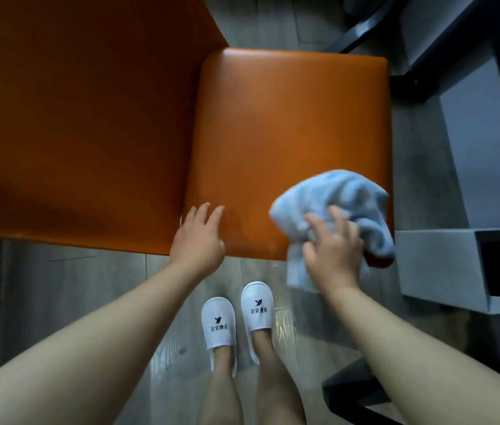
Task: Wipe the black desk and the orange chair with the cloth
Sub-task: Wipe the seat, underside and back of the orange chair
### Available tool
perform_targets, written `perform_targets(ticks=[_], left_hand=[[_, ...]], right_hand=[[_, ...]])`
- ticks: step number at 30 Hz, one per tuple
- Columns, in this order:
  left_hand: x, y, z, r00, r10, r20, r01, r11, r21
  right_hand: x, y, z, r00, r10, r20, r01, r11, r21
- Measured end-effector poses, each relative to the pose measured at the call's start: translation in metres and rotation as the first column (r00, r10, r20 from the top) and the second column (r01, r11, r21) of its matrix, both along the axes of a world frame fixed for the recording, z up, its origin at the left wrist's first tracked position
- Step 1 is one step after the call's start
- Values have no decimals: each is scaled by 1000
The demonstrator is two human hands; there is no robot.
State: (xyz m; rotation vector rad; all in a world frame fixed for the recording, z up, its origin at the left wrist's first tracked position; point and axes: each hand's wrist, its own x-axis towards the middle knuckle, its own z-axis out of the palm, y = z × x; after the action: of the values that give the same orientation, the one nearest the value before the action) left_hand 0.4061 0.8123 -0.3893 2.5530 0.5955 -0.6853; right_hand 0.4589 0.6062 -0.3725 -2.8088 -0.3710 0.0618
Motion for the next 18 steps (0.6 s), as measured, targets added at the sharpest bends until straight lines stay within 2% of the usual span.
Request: perform_targets(ticks=[1, 2, 3, 4, 5, 6, 7, 8, 9, 12, 18], left_hand=[[0, -1, 0, 999, -40, -27, 41, 999, 18], [-2, -2, 0, 997, -68, -47, 70, 997, 29], [-3, -3, 2, 995, -78, -60, 80, 996, 25], [-4, -5, 5, 996, -66, -67, 66, 998, 2], [-6, -7, 9, 997, -39, -64, 37, 999, -26], [-8, -8, 14, 999, -10, -44, 9, 999, -45], [-9, -8, 20, 1000, 6, -15, -7, 999, -49], [-10, -8, 27, 1000, 11, 6, -11, 999, -45], [-11, -7, 34, 1000, 12, 12, -11, 999, -43], [-12, -6, 55, 997, 70, 7, -70, 996, -49], [-9, -8, 114, 986, 143, 88, -141, 990, -24]], right_hand=[[-6, 9, -7, 951, 308, -27, -310, 948, -77], [-7, 10, -13, 894, 429, -134, -444, 887, -125], [-4, -2, -25, 912, 336, -234, -380, 908, -178], [2, -20, -35, 966, 43, -253, -109, 962, -252], [7, -42, -39, 911, -329, -247, 262, 927, -270], [9, -64, -36, 736, -630, -249, 575, 775, -261], [11, -82, -31, 561, -787, -255, 754, 614, -234], [11, -95, -22, 482, -835, -265, 812, 539, -224], [11, -99, -12, 451, -842, -297, 841, 512, -175], [10, -68, 15, 555, -718, -420, 806, 589, 58], [16, 8, 74, 685, -399, -610, 649, 715, 260]])
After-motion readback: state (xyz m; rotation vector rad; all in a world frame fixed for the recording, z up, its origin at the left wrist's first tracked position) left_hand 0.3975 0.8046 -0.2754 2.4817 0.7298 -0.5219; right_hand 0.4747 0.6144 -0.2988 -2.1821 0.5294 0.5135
